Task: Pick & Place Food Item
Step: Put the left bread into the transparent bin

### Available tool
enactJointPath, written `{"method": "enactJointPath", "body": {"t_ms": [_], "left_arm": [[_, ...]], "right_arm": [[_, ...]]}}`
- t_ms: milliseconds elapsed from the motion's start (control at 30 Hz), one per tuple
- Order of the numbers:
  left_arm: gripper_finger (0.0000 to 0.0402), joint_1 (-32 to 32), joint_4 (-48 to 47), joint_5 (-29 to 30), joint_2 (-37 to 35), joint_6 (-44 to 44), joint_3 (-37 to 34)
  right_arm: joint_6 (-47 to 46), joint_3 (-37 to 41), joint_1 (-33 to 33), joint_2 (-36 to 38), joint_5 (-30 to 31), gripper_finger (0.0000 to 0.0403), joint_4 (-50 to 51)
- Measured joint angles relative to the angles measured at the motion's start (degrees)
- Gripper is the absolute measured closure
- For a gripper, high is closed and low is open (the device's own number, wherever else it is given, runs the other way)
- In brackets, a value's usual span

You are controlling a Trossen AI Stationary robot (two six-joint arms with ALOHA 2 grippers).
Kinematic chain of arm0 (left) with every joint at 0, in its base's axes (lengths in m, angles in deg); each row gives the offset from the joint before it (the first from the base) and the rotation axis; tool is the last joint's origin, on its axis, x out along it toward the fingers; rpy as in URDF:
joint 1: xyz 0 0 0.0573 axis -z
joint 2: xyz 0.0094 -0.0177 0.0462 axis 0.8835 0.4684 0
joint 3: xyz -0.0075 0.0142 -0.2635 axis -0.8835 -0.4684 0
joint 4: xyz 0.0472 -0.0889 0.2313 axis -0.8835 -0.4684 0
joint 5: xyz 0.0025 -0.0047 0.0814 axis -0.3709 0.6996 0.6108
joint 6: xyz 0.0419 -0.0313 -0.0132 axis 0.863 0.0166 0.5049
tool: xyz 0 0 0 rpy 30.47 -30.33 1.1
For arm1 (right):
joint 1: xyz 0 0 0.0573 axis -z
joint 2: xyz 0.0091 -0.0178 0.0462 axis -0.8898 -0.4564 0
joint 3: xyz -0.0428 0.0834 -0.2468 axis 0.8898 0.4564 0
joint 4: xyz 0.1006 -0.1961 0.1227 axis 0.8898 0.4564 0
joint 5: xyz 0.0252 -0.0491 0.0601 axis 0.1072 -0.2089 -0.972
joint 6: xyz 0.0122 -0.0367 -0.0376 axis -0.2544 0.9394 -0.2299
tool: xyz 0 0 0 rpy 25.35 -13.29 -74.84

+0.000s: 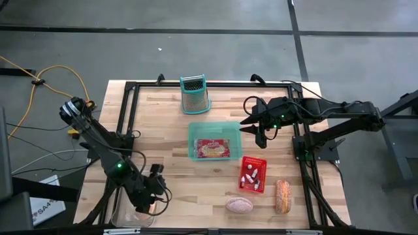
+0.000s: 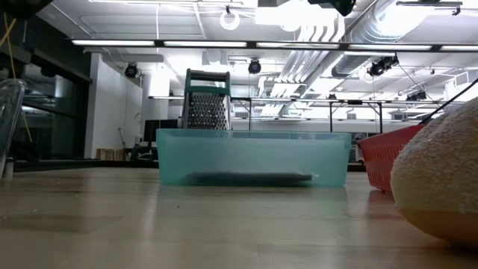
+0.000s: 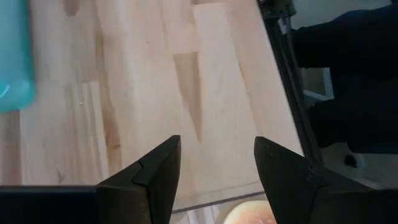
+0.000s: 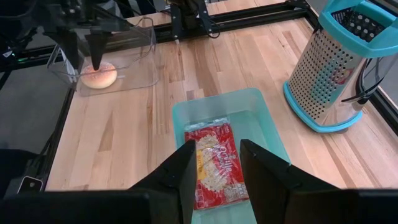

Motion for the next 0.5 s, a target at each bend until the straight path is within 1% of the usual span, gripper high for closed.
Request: {"method": "enactJointPath", "body": {"t_ms": [500], "left_arm": [[0.0204, -7.65, -0.21, -0.06, 0.0, -0.34, 0.0]], "right_arm": [[0.0, 0.0, -0.02, -0.01, 0.0, 0.0291, 0.02]]}}
